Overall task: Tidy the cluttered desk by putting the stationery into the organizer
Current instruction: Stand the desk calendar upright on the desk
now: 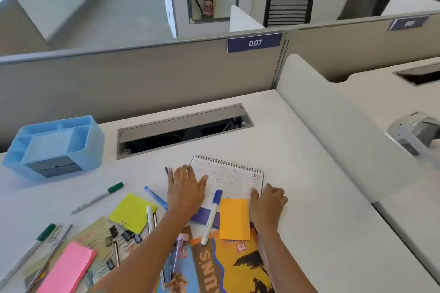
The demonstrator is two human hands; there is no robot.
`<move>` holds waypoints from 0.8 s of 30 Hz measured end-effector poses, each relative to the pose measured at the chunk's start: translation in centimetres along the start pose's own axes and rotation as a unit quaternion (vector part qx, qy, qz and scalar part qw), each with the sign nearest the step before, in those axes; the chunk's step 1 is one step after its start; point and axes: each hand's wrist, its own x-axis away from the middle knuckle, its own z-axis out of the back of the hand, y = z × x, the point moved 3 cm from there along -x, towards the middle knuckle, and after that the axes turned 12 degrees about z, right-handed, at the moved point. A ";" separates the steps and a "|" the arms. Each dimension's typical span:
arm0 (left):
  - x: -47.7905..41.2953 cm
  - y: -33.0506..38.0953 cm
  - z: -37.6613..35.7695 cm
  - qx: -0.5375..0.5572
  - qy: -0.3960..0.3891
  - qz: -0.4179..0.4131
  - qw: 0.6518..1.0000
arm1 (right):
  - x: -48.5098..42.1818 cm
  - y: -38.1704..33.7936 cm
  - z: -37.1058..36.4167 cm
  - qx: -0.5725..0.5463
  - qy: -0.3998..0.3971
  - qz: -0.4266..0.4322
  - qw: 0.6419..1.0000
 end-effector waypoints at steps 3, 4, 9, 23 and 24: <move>-0.8 0.2 -0.3 -0.026 0.008 0.036 0.999 | -0.8 -0.2 -0.4 -0.012 0.002 -0.025 1.000; -0.8 0.0 -0.4 -0.037 0.016 0.043 0.998 | -0.8 -0.5 -0.4 -0.014 0.000 -0.023 1.000; -1.7 0.7 -0.9 -0.030 -0.002 0.052 0.998 | -1.5 -0.8 -1.8 -0.043 -0.004 -0.041 0.998; -3.9 1.3 2.6 0.276 -0.035 0.180 0.944 | -3.6 -0.8 0.8 -0.281 0.098 -0.046 0.954; -4.1 1.4 3.1 0.307 -0.033 0.183 0.933 | -3.9 -0.9 1.2 -0.302 0.108 -0.046 0.946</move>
